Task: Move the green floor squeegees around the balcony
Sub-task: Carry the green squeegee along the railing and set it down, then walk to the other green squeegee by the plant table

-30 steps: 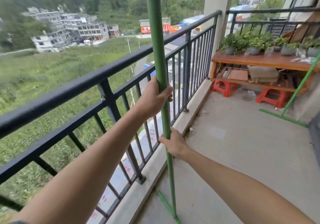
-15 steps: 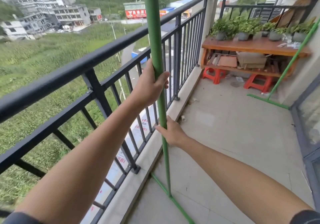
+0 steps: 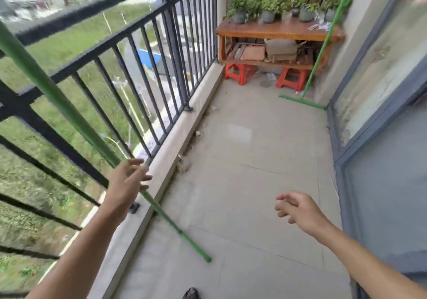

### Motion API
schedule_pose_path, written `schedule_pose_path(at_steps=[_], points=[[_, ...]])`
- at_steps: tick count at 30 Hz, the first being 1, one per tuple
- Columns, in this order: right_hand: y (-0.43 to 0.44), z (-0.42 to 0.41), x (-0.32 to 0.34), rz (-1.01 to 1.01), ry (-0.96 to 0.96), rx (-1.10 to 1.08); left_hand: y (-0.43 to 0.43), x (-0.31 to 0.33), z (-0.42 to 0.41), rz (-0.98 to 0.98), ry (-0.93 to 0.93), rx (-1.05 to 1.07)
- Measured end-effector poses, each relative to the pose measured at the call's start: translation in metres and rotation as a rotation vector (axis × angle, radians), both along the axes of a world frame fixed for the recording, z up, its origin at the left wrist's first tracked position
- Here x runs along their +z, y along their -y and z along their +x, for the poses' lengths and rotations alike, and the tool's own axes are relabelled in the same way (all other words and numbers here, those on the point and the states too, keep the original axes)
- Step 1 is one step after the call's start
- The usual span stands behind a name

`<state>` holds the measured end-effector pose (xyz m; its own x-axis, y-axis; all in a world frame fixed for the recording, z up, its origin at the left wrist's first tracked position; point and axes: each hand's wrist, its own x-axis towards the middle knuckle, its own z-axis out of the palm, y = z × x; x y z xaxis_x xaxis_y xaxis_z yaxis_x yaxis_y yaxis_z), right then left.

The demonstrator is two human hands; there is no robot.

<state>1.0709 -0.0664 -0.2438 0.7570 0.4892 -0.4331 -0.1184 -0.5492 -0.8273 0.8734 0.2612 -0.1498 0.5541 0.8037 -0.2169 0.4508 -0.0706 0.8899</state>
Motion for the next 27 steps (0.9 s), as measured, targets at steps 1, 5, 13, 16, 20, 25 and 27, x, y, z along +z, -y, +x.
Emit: schedule_pose_path(at_steps=[1,5,13,16,20,25,27], points=[[0.025,0.007,-0.002,-0.009,-0.011,-0.061,0.017,-0.010,0.004,-0.069,-0.012,-0.041],[0.097,0.031,-0.011,-0.006,-0.031,-0.286,0.066,-0.048,0.023,-0.242,-0.040,-0.127],[0.159,0.101,-0.029,0.042,-0.063,-0.611,0.112,-0.092,0.141,-0.424,-0.094,-0.200],[0.164,0.147,-0.027,0.055,-0.059,-0.717,0.114,-0.089,0.221,-0.457,-0.083,-0.252],[0.152,0.225,-0.009,0.086,-0.063,-0.795,0.107,-0.061,0.339,-0.401,-0.038,-0.355],[0.129,0.324,0.015,0.146,-0.033,-0.827,0.100,-0.031,0.466,-0.334,-0.018,-0.488],[0.127,0.360,0.016,0.158,-0.025,-0.834,0.098,-0.029,0.512,-0.323,-0.022,-0.507]])
